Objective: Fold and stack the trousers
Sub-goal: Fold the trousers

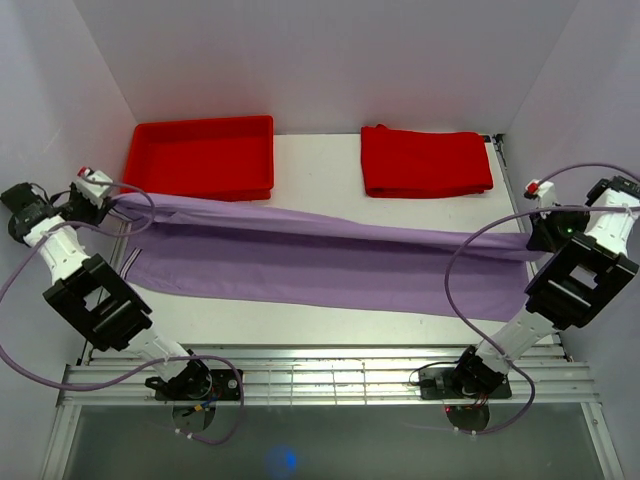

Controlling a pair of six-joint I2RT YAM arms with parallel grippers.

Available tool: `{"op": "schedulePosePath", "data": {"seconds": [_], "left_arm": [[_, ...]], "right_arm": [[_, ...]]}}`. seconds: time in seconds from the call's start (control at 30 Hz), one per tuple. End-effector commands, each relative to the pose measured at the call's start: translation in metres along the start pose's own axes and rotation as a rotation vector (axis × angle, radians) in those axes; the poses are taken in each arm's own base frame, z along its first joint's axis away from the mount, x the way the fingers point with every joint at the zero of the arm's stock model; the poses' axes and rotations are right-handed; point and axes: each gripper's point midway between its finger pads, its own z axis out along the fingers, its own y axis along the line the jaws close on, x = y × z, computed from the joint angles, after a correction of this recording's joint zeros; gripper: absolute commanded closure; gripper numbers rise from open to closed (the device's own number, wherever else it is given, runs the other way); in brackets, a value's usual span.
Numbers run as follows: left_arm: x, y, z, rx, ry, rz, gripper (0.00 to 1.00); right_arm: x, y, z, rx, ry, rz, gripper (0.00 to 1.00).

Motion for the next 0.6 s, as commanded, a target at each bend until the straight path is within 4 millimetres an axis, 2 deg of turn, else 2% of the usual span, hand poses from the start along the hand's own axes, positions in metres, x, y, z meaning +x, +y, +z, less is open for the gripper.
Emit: {"op": "schedulePosePath", "data": {"seconds": [0.0, 0.07, 0.1, 0.13, 0.17, 0.23, 0.33, 0.47, 0.57], "left_arm": [[0.035, -0.002, -0.038, -0.040, 0.114, 0.158, 1.00], [0.066, -0.031, -0.037, 0.022, 0.173, 0.149, 1.00], [0.081, -0.039, -0.037, 0.037, 0.220, 0.140, 1.00], [0.092, -0.044, -0.035, 0.042, 0.244, 0.140, 1.00], [0.106, -0.060, -0.032, 0.068, 0.266, 0.111, 1.00], [0.128, -0.070, -0.030, 0.080, 0.337, 0.115, 1.00], [0.152, -0.085, -0.029, 0.105, 0.394, 0.109, 1.00], [0.156, -0.083, -0.028, 0.107, 0.401, 0.105, 1.00], [0.147, -0.073, -0.027, 0.088, 0.378, 0.125, 1.00]], "right_arm": [[0.058, -0.027, -0.011, 0.122, 0.154, -0.106, 0.92], [0.075, -0.020, -0.008, 0.117, 0.201, -0.105, 0.92], [0.086, -0.009, 0.003, 0.085, 0.220, -0.101, 0.92], [0.090, -0.002, 0.008, 0.067, 0.226, -0.099, 0.92], [0.092, 0.004, 0.009, 0.064, 0.234, -0.104, 0.92], [0.106, 0.020, 0.021, 0.033, 0.263, -0.120, 0.92], [0.118, 0.032, 0.025, 0.011, 0.305, -0.137, 0.92], [0.118, 0.030, 0.021, 0.019, 0.317, -0.139, 0.92], [0.115, 0.027, 0.018, 0.023, 0.318, -0.146, 0.92]]}}
